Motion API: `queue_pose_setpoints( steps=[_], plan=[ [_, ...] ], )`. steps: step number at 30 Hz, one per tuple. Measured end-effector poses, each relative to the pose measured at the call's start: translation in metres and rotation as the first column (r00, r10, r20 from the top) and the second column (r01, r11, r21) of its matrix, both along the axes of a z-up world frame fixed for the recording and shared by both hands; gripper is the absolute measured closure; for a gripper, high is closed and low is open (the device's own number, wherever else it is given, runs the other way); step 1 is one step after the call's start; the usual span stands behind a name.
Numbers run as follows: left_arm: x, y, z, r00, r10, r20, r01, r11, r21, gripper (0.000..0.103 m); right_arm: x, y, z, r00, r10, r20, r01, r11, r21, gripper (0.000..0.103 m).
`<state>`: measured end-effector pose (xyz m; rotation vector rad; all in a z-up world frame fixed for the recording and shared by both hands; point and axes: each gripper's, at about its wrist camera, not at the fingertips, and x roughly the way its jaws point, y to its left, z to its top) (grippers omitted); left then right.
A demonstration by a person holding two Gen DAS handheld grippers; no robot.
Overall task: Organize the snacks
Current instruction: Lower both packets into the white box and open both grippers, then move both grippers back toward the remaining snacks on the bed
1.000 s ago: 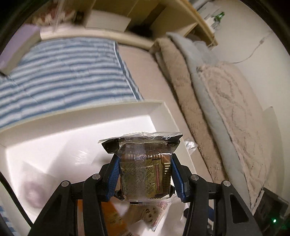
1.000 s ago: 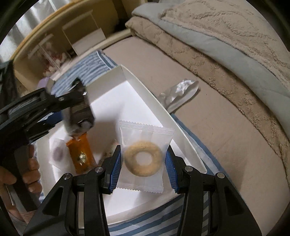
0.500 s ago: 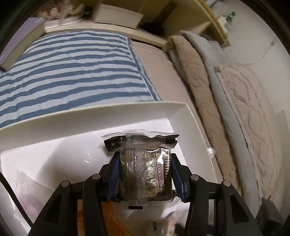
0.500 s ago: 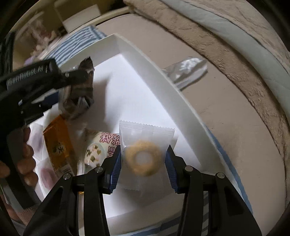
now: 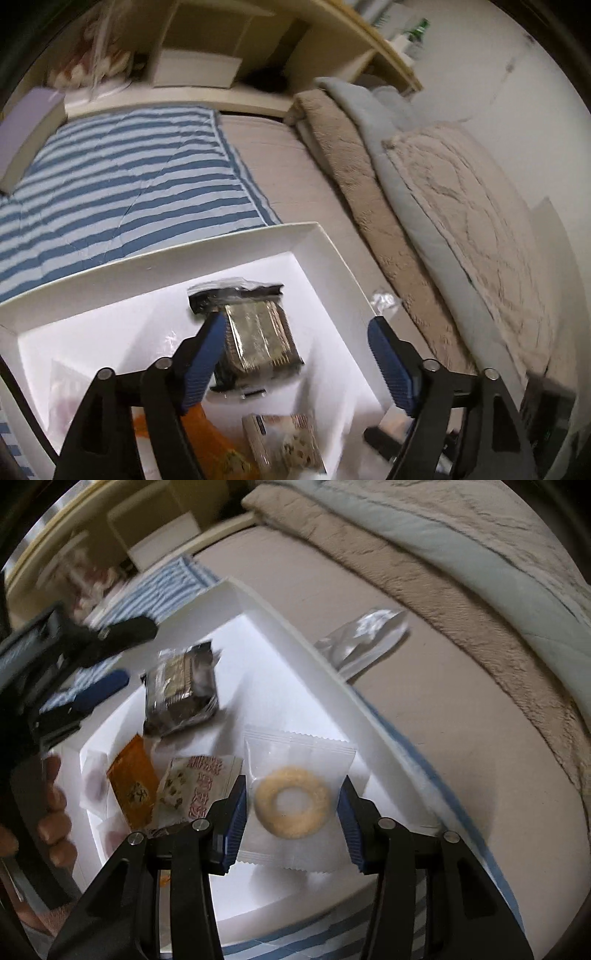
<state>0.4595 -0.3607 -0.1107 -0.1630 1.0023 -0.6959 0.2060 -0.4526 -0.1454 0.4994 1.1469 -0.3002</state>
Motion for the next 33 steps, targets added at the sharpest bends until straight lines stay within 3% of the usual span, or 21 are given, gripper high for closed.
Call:
queue_pose_setpoints(
  steps=[4, 5, 11, 13, 25, 33],
  plan=[
    [-0.023, 0.005, 0.011, 0.999, -0.022, 0.025, 0.02, 0.999, 0.05, 0.005, -0.006, -0.007, 0.009, 0.999, -0.037, 0.027, 0.037, 0.999, 0.005, 0.022],
    [-0.027, 0.007, 0.013, 0.999, -0.026, 0.023, 0.025, 0.998, 0.054, 0.0, -0.008, -0.006, 0.012, 0.999, -0.031, 0.037, 0.031, 1.0, 0.003, 0.022],
    [-0.045, 0.026, 0.023, 1.0, -0.022, 0.008, 0.021, 0.996, 0.088, 0.0, -0.014, 0.002, 0.017, 0.999, 0.011, 0.039, -0.011, 1.0, -0.003, 0.01],
    [-0.052, 0.033, 0.03, 1.0, -0.015, 0.007, 0.014, 0.995, 0.101, 0.0, -0.016, 0.005, 0.019, 0.999, 0.021, 0.039, -0.02, 1.0, -0.011, 0.0],
    [-0.086, 0.082, 0.075, 0.998, 0.033, 0.056, -0.04, 0.992, 0.12, 0.0, -0.018, 0.027, 0.04, 0.997, 0.072, 0.041, -0.068, 0.994, -0.089, 0.0],
    [-0.117, 0.126, 0.115, 0.992, 0.077, 0.103, -0.088, 0.99, 0.109, 0.0, -0.023, 0.038, 0.068, 0.992, 0.093, 0.089, -0.081, 0.989, -0.124, 0.0]
  ],
)
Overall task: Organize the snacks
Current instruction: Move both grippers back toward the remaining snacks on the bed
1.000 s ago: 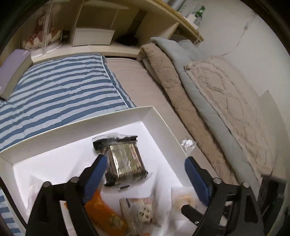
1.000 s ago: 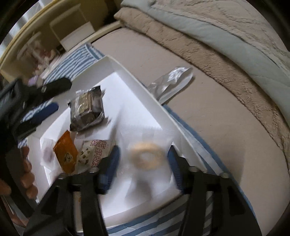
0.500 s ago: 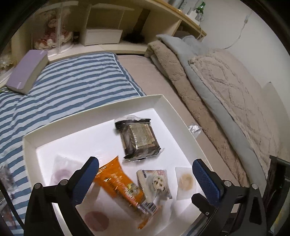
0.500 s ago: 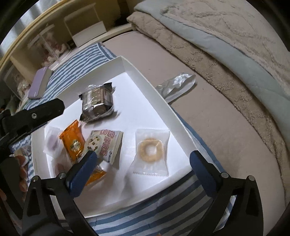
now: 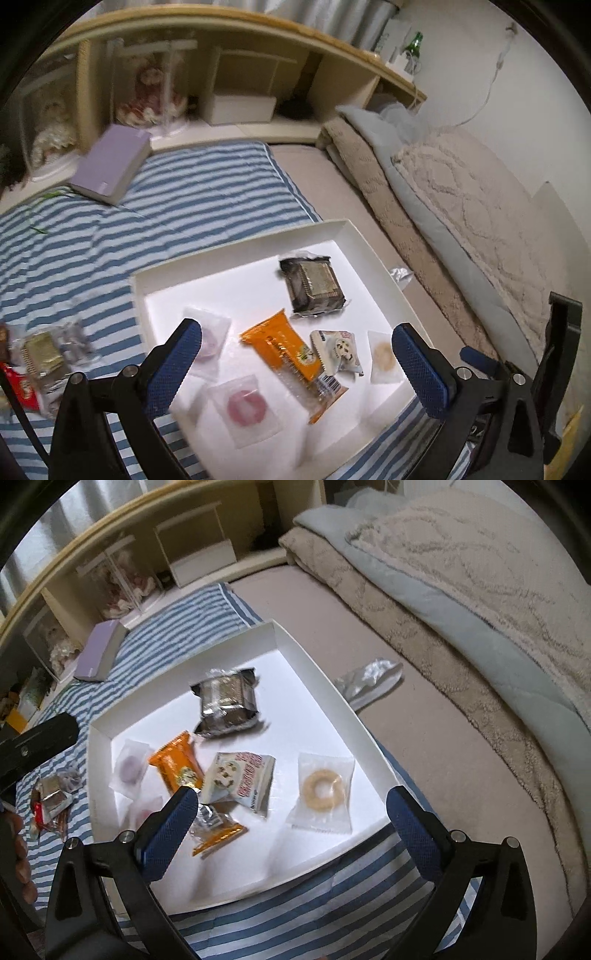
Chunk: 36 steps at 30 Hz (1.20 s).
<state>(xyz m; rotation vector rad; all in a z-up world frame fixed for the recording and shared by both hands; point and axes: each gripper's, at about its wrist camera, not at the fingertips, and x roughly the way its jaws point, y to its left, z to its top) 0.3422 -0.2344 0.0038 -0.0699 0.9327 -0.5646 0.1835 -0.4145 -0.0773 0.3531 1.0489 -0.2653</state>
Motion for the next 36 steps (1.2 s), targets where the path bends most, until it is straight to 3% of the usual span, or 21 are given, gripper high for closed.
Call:
queue_pose_setpoints(
  steps=[9, 19, 27, 36],
  plan=[
    [-0.053, 0.06, 0.047, 0.995, 0.058, 0.084, -0.059, 0.998, 0.01, 0.0, -0.004, 0.025, 0.039, 0.995, 0.047, 0.092, -0.045, 0.999, -0.018, 0.0],
    [-0.107, 0.143, 0.071, 0.979, 0.141, 0.149, -0.145, 0.989, 0.016, 0.0, 0.0, 0.094, 0.067, 0.972, 0.176, 0.157, -0.164, 0.983, -0.082, 0.0],
    [-0.137, 0.216, 0.071, 0.957, 0.225, 0.181, -0.235, 0.971, 0.036, 0.0, 0.009, 0.152, 0.069, 0.951, 0.262, 0.165, -0.247, 0.963, -0.109, 0.0],
    [-0.142, 0.282, 0.053, 0.937, 0.29, 0.194, -0.302, 0.953, 0.033, 0.0, 0.019, 0.208, 0.056, 0.913, 0.367, 0.18, -0.349, 0.929, -0.126, 0.0]
  ],
)
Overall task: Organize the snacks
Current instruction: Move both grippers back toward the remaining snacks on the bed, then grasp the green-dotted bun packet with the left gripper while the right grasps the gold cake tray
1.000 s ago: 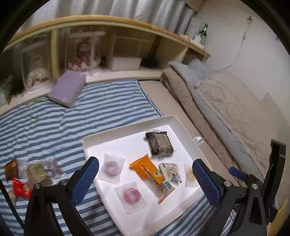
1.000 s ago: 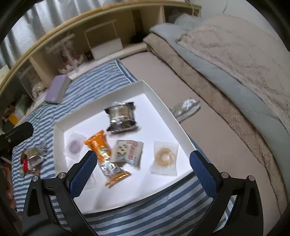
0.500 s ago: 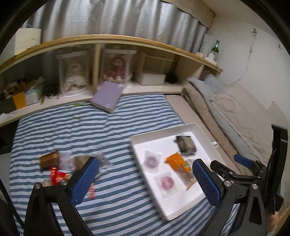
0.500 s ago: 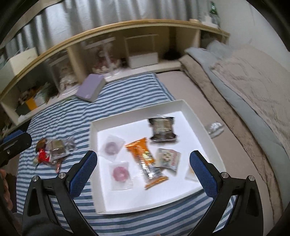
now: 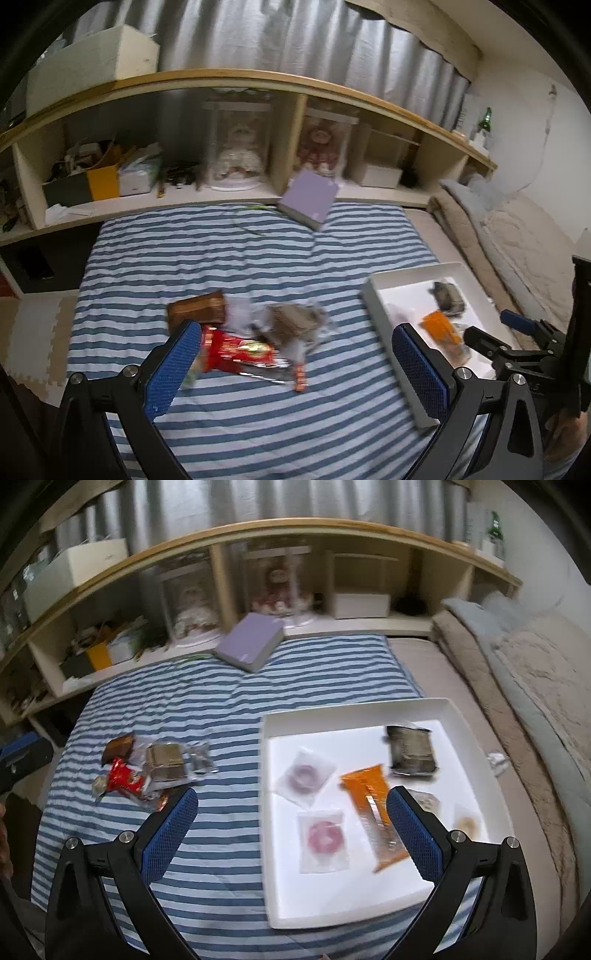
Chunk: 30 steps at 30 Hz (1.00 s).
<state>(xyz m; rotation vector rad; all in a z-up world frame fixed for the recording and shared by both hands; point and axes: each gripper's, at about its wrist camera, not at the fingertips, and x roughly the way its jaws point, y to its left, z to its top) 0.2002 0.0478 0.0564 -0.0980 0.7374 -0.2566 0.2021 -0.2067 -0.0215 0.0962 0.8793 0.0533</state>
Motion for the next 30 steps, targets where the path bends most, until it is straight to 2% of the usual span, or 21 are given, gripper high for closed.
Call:
queue_pose_setpoints(
  steps=[4, 10, 15, 20, 24, 26, 30],
  plan=[
    [0.004, 0.026, -0.017, 1.0, 0.019, 0.007, -0.019, 1.0, -0.003, 0.0, 0.007, 0.022, -0.011, 0.999, 0.042, 0.011, -0.042, 0.999, 0.011, 0.0],
    [0.016, 0.057, -0.05, 1.0, 0.022, 0.019, -0.023, 1.0, 0.005, 0.0, 0.022, 0.05, -0.033, 0.995, 0.094, 0.018, -0.096, 0.992, 0.083, 0.0],
    [0.032, 0.082, -0.083, 1.0, 0.005, -0.013, -0.006, 0.999, -0.043, 0.002, 0.039, 0.069, -0.049, 0.989, 0.146, 0.028, -0.148, 0.979, 0.143, 0.0],
    [0.049, 0.097, -0.116, 0.999, -0.028, -0.034, 0.026, 0.998, -0.063, 0.015, 0.066, 0.083, -0.06, 0.977, 0.211, 0.025, -0.211, 0.954, 0.215, 0.001],
    [0.06, 0.101, -0.14, 0.997, -0.05, -0.063, 0.044, 0.995, -0.092, 0.019, 0.093, 0.089, -0.073, 0.966, 0.257, 0.011, -0.249, 0.927, 0.281, 0.012],
    [0.067, 0.101, -0.15, 0.995, -0.054, -0.084, 0.044, 0.993, -0.108, 0.025, 0.107, 0.094, -0.082, 0.959, 0.282, 0.007, -0.268, 0.902, 0.339, 0.014],
    [0.078, 0.099, -0.167, 0.99, -0.067, -0.127, 0.047, 0.987, -0.156, 0.031, 0.127, 0.108, -0.096, 0.938, 0.347, -0.009, -0.316, 0.865, 0.389, 0.016]
  ],
)
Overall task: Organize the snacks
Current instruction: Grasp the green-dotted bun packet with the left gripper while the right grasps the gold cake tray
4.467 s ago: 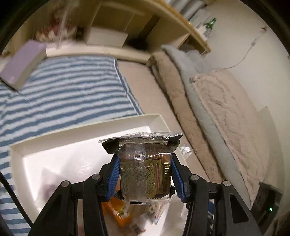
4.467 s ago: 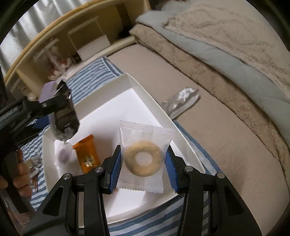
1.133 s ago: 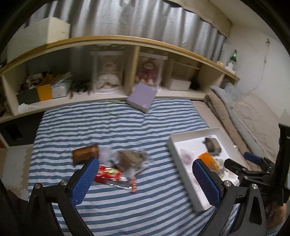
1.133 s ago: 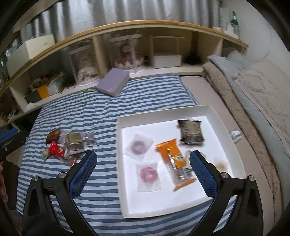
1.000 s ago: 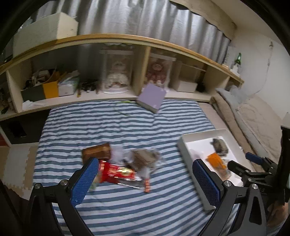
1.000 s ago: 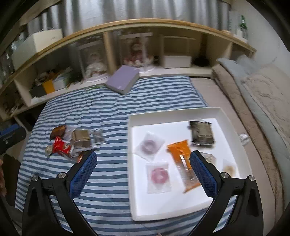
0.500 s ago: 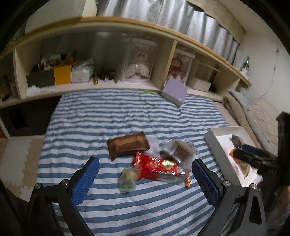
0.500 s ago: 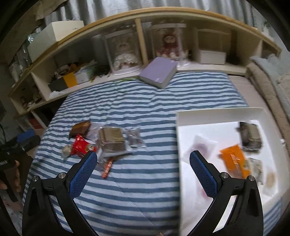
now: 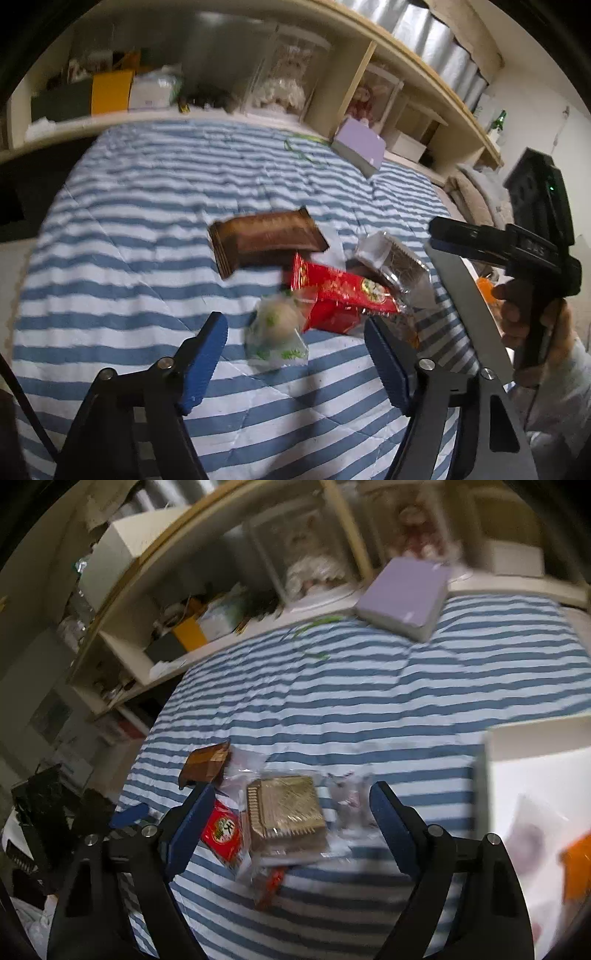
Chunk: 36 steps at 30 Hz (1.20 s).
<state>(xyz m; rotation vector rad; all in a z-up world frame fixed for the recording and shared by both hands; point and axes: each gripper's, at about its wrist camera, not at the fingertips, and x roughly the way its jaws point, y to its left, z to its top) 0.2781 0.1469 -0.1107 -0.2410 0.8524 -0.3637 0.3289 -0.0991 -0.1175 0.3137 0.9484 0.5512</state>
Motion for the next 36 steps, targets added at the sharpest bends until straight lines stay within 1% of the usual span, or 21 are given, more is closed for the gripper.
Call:
queue_pose_setpoints(
  steps=[1, 3, 4, 6, 8, 9, 10, 11, 12, 13, 14, 15, 17, 21, 23, 25, 27, 28, 33, 36],
  plan=[
    [0.004, 0.0, -0.004, 1.0, 0.003, -0.015, -0.003, 1.0, -0.014, 0.033, 0.004, 0.005, -0.004, 1.0, 0.021, -0.01, -0.021, 1.0, 0.0, 0.017],
    [0.009, 0.003, -0.011, 0.999, 0.019, -0.043, -0.021, 0.999, -0.05, 0.034, 0.012, 0.014, -0.011, 0.998, 0.059, -0.027, -0.059, 0.998, -0.012, 0.017],
    [0.013, 0.005, -0.014, 0.998, 0.029, -0.062, -0.034, 0.996, -0.084, 0.034, 0.015, 0.017, -0.014, 0.997, 0.072, -0.035, -0.073, 0.997, -0.017, 0.017],
    [0.019, 0.011, -0.019, 0.995, 0.048, -0.092, -0.062, 0.986, -0.158, 0.034, 0.019, 0.023, -0.021, 0.994, 0.096, -0.052, -0.098, 0.995, -0.032, 0.017],
    [0.021, 0.016, -0.02, 0.992, 0.062, -0.106, -0.082, 0.977, -0.195, 0.036, 0.019, 0.027, -0.026, 0.991, 0.118, -0.061, -0.121, 0.991, -0.06, 0.017],
    [0.023, 0.019, -0.021, 0.991, 0.069, -0.116, -0.093, 0.972, -0.214, 0.036, 0.018, 0.03, -0.027, 0.99, 0.13, -0.051, -0.134, 0.987, -0.09, 0.017],
    [0.026, 0.023, -0.023, 0.988, 0.078, -0.131, -0.107, 0.966, -0.234, 0.039, 0.016, 0.033, -0.027, 0.989, 0.144, -0.041, -0.148, 0.983, -0.105, 0.017],
    [0.029, 0.025, -0.024, 0.986, 0.085, -0.143, -0.118, 0.964, -0.239, 0.044, 0.012, 0.037, -0.027, 0.985, 0.167, -0.036, -0.171, 0.978, -0.122, 0.018],
    [0.029, 0.027, -0.025, 0.984, 0.096, -0.152, -0.13, 0.964, -0.233, 0.047, 0.01, 0.041, -0.028, 0.982, 0.183, -0.036, -0.187, 0.973, -0.135, 0.025],
    [0.03, 0.028, -0.026, 0.981, 0.107, -0.163, -0.142, 0.966, -0.216, 0.053, 0.005, 0.046, -0.028, 0.978, 0.205, -0.039, -0.209, 0.966, -0.155, 0.033],
    [0.032, 0.028, -0.026, 0.979, 0.115, -0.168, -0.148, 0.969, -0.2, 0.058, 0.001, 0.051, -0.033, 0.974, 0.216, -0.065, -0.224, 0.955, -0.194, 0.036],
    [0.033, 0.028, -0.026, 0.978, 0.121, -0.17, -0.152, 0.971, -0.186, 0.06, -0.001, 0.053, -0.036, 0.973, 0.217, -0.077, -0.229, 0.952, -0.205, 0.036],
    [0.035, 0.027, -0.026, 0.975, 0.133, -0.177, -0.163, 0.972, -0.17, 0.066, -0.009, 0.052, -0.037, 0.978, 0.2, -0.066, -0.209, 0.959, -0.194, 0.037],
    [0.038, 0.03, -0.027, 0.967, 0.163, -0.194, -0.199, 0.962, -0.186, 0.07, -0.022, 0.045, -0.035, 0.986, 0.148, -0.079, -0.16, 0.971, -0.179, 0.038],
    [0.035, 0.03, -0.025, 0.966, 0.175, -0.192, -0.21, 0.961, -0.179, 0.073, -0.029, 0.046, -0.032, 0.988, 0.133, -0.075, -0.146, 0.97, -0.196, 0.038],
    [0.035, 0.029, -0.022, 0.965, 0.187, -0.185, -0.217, 0.963, -0.16, 0.073, -0.034, 0.046, -0.028, 0.99, 0.118, -0.072, -0.131, 0.969, -0.211, 0.039],
    [0.034, 0.026, -0.015, 0.967, 0.192, -0.168, -0.217, 0.965, -0.15, 0.074, -0.039, 0.047, -0.022, 0.993, 0.102, -0.063, -0.114, 0.97, -0.216, 0.039],
    [0.022, 0.024, -0.008, 0.969, 0.192, -0.157, -0.215, 0.966, -0.145, 0.074, -0.041, 0.048, -0.018, 0.994, 0.093, -0.056, -0.103, 0.97, -0.219, 0.039],
    [-0.004, 0.02, 0.019, 0.977, 0.19, -0.096, -0.2, 0.974, -0.104, 0.075, -0.051, 0.048, 0.004, 0.998, 0.067, -0.009, -0.067, 0.972, -0.223, 0.039],
    [-0.019, 0.016, 0.04, 0.98, 0.196, -0.046, -0.199, 0.977, -0.073, 0.075, -0.054, 0.048, 0.02, 0.998, 0.056, 0.024, -0.049, 0.972, -0.229, 0.039]
  ],
)
